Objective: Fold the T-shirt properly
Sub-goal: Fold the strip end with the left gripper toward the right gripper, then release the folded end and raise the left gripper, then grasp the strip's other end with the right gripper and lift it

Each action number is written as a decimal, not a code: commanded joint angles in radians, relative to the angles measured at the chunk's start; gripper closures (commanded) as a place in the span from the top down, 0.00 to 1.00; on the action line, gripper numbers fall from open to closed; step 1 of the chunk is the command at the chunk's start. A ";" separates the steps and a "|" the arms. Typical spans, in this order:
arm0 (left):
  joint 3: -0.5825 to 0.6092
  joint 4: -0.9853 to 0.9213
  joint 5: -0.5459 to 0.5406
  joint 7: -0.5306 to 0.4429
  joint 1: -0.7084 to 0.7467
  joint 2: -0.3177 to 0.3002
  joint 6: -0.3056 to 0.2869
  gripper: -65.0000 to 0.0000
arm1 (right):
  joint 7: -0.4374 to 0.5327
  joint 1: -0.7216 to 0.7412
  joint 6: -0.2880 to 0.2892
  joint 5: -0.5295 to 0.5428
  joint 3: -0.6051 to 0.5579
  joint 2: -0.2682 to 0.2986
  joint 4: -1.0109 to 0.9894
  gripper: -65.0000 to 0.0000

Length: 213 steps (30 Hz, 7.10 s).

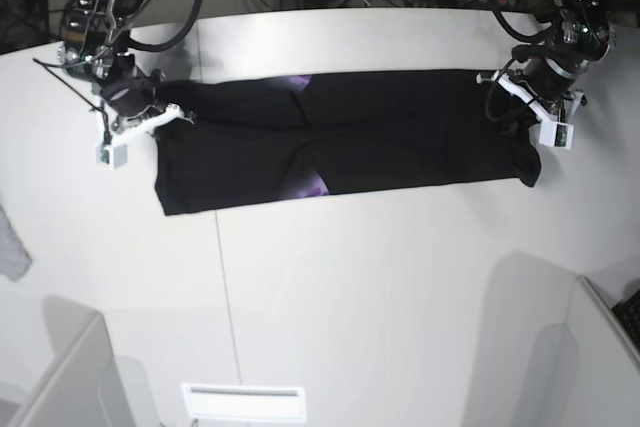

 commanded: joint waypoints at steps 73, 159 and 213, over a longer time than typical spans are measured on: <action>0.673 0.039 -0.024 -0.020 -0.148 0.054 0.351 0.00 | 0.013 0.009 0.002 0.007 0.048 -0.023 0.014 0.00; 0.179 -0.300 0.048 -0.230 -0.074 -0.046 0.064 0.00 | -0.122 0.265 0.238 0.097 0.049 0.046 -0.489 0.00; 0.260 -0.231 0.303 -0.226 -0.142 0.031 0.064 0.00 | 0.094 0.185 -0.155 0.100 -0.597 -0.009 0.088 0.00</action>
